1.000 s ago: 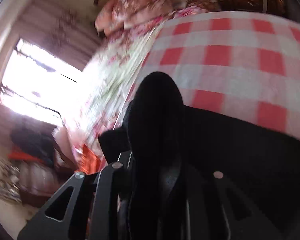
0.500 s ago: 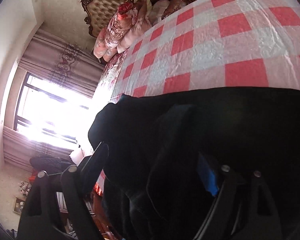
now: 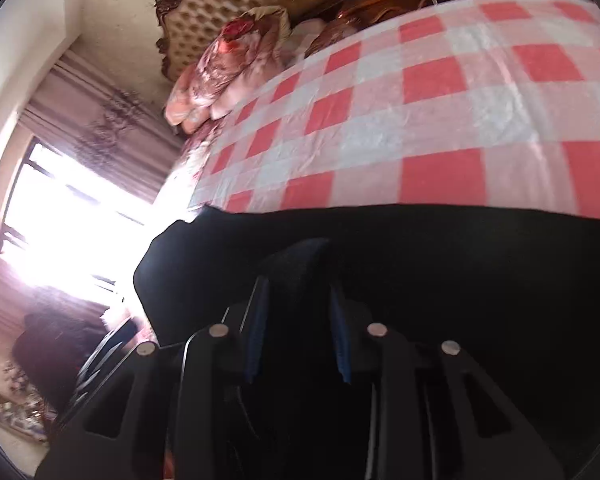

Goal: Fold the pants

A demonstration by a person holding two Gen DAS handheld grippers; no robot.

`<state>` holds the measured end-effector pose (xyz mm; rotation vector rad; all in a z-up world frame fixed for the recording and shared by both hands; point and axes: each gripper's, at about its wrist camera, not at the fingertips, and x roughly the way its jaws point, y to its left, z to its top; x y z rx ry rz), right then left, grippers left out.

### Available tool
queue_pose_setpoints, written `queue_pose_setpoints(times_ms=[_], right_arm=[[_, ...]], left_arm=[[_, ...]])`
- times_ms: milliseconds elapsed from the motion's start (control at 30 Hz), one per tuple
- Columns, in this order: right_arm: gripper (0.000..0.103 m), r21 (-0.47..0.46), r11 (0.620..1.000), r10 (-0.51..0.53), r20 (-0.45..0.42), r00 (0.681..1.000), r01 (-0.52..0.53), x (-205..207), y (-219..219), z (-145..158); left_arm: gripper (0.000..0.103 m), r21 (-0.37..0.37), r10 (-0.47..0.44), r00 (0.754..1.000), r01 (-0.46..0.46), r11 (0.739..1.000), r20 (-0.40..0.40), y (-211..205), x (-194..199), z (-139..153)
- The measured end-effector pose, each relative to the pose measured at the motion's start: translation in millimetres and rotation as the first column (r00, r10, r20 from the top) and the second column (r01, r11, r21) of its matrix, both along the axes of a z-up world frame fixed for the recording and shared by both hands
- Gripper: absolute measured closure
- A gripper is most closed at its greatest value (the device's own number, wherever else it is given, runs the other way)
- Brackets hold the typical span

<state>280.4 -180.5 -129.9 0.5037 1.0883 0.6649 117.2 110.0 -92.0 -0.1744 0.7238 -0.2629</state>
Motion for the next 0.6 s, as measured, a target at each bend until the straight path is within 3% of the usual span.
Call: queue_pose_setpoints(times_ms=[67,100,133,167,200,333,433,500,567,600], right_arm=[[0.095,-0.024,1.000,0.001,0.006,1.000,-0.001,5.2,1.5,-0.8],[0.096,-0.019,1.000,-0.004,0.006,1.000,0.004,7.8,1.4,0.1],[0.096,-0.018,1.000,-0.009,0.012,1.000,0.009,10.9,1.7,1.2],[0.096,-0.025,1.000,-0.010,0.027,1.000,0.010,14.6,3.0,4.2],[0.096,-0.027,1.000,-0.010,0.039,0.999,0.011,16.3,2.9,5.6],[0.094,-0.034,0.999,-0.028,0.041,0.999,0.029,19.1,-2.5,1.7],[0.080,-0.052,0.994,-0.093,0.052,0.994,0.096,10.3,-19.1,3.2],[0.059,-0.074,0.983,-0.163,0.084,0.983,0.170,-4.3,-37.6,11.8],[0.047,-0.053,0.974,-0.216,0.108,0.970,0.222,-21.3,-54.1,21.6],[0.046,-0.053,0.971,-0.224,0.124,0.967,0.232,-29.9,-59.0,26.3]], left_arm=[[0.045,0.002,-0.034,0.998,0.034,0.999,-0.059,-0.1,13.3,-12.9],[0.050,-0.010,-0.042,0.995,0.041,0.999,-0.085,-0.3,23.0,-18.8],[0.060,-0.018,-0.061,0.992,0.059,0.998,-0.111,0.3,30.4,-24.5],[0.087,-0.024,-0.079,0.989,0.076,0.997,-0.126,-4.2,29.7,-29.0],[0.093,-0.027,-0.091,0.987,0.089,0.996,-0.135,-7.0,30.8,-29.7],[0.094,-0.053,-0.152,0.983,0.147,0.988,-0.100,-28.3,28.0,-5.4],[0.095,-0.121,-0.186,0.976,0.173,0.978,-0.109,-47.8,40.1,15.2],[0.094,-0.169,-0.201,0.971,0.178,0.969,-0.131,-64.0,60.2,20.7],[0.094,-0.182,-0.206,0.966,0.177,0.967,-0.158,-88.7,88.1,20.0],[0.094,-0.199,-0.214,0.962,0.179,0.963,-0.169,-98.1,101.3,17.8]])
